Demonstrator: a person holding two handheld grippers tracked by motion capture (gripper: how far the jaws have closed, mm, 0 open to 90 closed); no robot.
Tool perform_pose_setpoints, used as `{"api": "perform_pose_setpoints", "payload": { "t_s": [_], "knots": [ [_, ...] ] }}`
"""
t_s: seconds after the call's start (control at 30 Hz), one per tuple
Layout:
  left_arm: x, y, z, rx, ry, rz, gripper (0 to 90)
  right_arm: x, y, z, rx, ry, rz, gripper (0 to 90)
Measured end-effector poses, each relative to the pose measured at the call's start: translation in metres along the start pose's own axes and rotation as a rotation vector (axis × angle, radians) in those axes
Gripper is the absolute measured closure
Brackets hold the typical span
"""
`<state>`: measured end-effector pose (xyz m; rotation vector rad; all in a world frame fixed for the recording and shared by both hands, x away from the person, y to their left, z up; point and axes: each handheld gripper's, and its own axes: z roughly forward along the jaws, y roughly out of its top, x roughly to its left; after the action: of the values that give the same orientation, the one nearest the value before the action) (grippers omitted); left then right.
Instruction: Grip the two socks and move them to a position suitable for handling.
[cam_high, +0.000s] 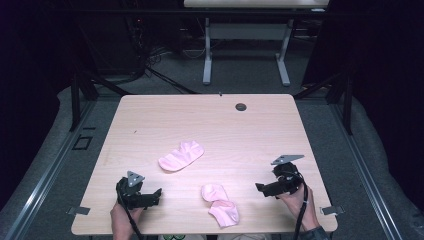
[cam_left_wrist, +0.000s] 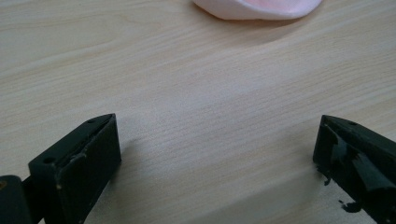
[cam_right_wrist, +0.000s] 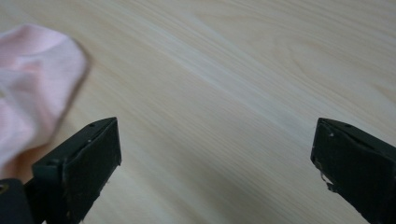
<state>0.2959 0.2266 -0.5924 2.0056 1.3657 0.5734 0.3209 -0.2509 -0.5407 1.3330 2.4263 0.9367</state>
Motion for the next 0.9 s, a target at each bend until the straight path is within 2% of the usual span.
{"api": "perform_pose_setpoints", "payload": {
  "t_s": [0.03,0.07,0.1,0.2,0.23,0.3,0.33,0.5,0.6,0.63,0.67,0.7,0.77,0.9],
  "knots": [
    [0.0,0.0,0.0,0.0,0.0,-0.001,0.4,-0.005,-0.004,0.001,-0.005,-0.007,0.012,0.0],
    [0.0,0.0,0.0,-0.002,0.002,-0.003,0.4,-0.016,-0.014,0.004,-0.02,-0.029,0.045,0.0],
    [0.0,0.0,0.0,-0.001,0.002,-0.005,0.4,-0.021,-0.018,0.006,-0.029,-0.041,0.049,0.0],
    [0.0,0.001,0.0,0.003,-0.002,0.005,0.4,-0.028,-0.027,0.006,-0.055,-0.064,0.066,0.0],
    [0.0,0.001,0.0,0.011,-0.004,0.002,0.4,-0.034,-0.034,0.008,-0.083,-0.077,0.074,0.0],
    [0.001,0.005,0.0,0.037,0.004,0.014,0.1,-0.036,-0.037,0.009,-0.08,-0.084,0.076,0.0],
    [0.001,0.008,0.0,0.049,-0.005,0.019,0.1,-0.038,-0.04,0.01,-0.086,-0.093,0.079,0.0],
    [0.001,0.037,-0.001,0.04,-0.092,0.028,0.4,-0.043,-0.05,0.01,-0.126,-0.112,0.087,0.0],
    [0.0,0.061,0.002,0.05,-0.136,0.036,0.1,-0.043,-0.05,0.01,-0.127,-0.125,0.076,0.0],
    [-0.001,0.076,0.006,0.059,-0.159,0.033,0.2,-0.04,-0.051,0.011,-0.137,-0.134,0.063,0.0],
    [-0.001,0.084,0.008,0.067,-0.168,0.03,0.3,-0.04,-0.051,0.011,-0.138,-0.135,0.055,0.0],
    [-0.001,0.084,0.008,0.067,-0.168,0.03,1.1,-0.04,-0.051,0.011,-0.138,-0.135,0.055,0.0],
    [-0.004,0.1,0.015,0.08,-0.18,0.016,2.2,-0.039,-0.051,0.012,-0.129,-0.139,0.035,0.0],
    [-0.011,0.125,0.03,0.129,-0.183,0.028,6.7,-0.038,-0.052,0.012,-0.125,-0.152,0.034,0.0]
  ]
}}
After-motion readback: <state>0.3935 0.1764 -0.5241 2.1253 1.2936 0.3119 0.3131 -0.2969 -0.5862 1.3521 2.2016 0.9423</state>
